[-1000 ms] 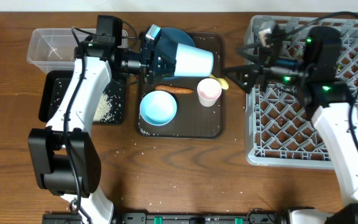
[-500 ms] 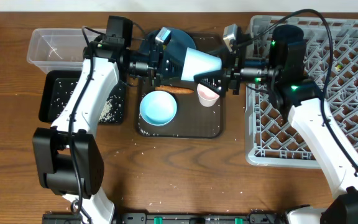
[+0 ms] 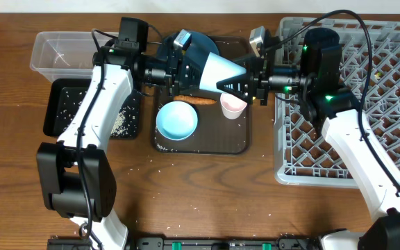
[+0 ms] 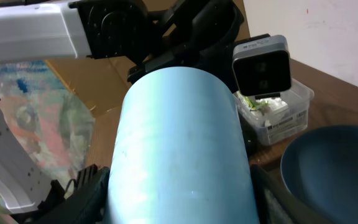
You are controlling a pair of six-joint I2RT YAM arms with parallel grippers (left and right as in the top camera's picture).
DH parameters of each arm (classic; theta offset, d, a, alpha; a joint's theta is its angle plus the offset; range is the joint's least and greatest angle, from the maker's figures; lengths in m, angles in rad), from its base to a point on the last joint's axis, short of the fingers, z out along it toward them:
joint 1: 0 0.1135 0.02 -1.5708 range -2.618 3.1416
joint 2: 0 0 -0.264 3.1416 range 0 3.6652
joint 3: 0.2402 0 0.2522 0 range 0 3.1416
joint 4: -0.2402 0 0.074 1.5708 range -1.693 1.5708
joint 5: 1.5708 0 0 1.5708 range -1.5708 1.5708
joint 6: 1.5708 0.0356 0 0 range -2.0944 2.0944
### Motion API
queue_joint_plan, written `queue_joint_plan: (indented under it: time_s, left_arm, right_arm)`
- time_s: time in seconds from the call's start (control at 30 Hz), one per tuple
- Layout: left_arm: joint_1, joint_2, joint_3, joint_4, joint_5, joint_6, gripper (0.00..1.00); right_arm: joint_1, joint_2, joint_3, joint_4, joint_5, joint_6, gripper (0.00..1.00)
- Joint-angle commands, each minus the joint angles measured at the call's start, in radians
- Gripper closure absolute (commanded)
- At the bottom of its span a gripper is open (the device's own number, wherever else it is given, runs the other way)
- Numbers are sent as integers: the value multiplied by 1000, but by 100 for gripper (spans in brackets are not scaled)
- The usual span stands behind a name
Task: Sort waste into correct bins and load items into the dishwasher rack
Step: 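Carry blue cup with right gripper and place it upside down in rack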
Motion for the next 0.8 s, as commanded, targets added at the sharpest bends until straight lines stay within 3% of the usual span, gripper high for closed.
queue_joint_plan:
  time_s: [0.0, 0.13, 0.23, 0.27, 0.5, 0.77]
  left_arm:
    - [3, -14, 8, 2, 11, -2, 83]
    - [5, -14, 8, 4, -45, -2, 83]
    - [5, -14, 8, 9, -114, -1, 83]
    - [5, -14, 8, 8, -151, -2, 79]
    - [5, -14, 8, -3, -545, -2, 77]
    - [4, -14, 8, -125, -1014, -2, 76]
  right_arm:
    - [-47, -6, 14, -10, -13, 34, 68]
    - [-147, -35, 14, -86, 50, 113, 66]
    - [-236, -73, 14, -241, 162, 117, 63]
    - [-262, -86, 14, -295, 206, 112, 63]
    - [-352, -209, 23, -647, 620, 79, 64]
    - [-349, -248, 195, -1050, 1012, 79, 66]
